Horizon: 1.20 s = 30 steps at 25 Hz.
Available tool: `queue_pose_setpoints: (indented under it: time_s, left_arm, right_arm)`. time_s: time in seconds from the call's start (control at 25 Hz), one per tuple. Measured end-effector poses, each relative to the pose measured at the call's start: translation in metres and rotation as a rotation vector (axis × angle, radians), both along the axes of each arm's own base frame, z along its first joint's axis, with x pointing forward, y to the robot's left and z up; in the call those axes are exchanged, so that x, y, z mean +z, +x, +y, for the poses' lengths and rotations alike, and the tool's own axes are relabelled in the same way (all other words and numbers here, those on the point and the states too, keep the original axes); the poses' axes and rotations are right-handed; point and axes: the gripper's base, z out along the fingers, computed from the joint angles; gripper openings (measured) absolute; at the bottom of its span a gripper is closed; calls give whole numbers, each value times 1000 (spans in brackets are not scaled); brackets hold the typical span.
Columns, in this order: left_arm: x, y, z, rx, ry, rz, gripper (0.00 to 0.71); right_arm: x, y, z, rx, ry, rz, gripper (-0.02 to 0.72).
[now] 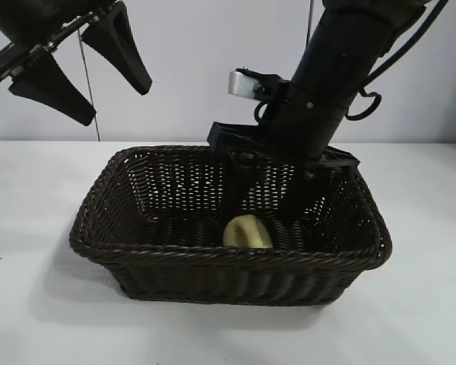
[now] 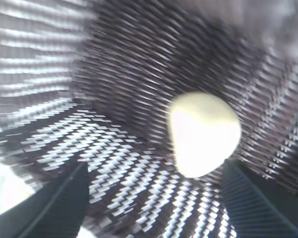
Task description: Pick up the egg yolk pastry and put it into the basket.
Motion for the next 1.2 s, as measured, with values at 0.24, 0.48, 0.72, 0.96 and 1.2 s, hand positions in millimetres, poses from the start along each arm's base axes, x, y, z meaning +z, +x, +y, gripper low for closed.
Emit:
queue_pose_setpoints:
  time_s: [0.24,0.48,0.72,0.96,1.2]
  left_arm:
    - [0,0,0,0,0,0,521]
    - [0,0,0,0,0,0,521]
    - [0,0,0,0,0,0,521]
    - [0,0,0,0,0,0,521]
    - [0,0,0,0,0,0,521]
  right_arm:
    - [35,9,6,47,20,-15,540]
    - [60,17,-4,61,13,-5,540]
    - [63,30,-34,4,-4,-3,540]
    - [70,35,-52,-32,-14,-28,540]
    - [95,22,-75,-64,-31,-84,540]
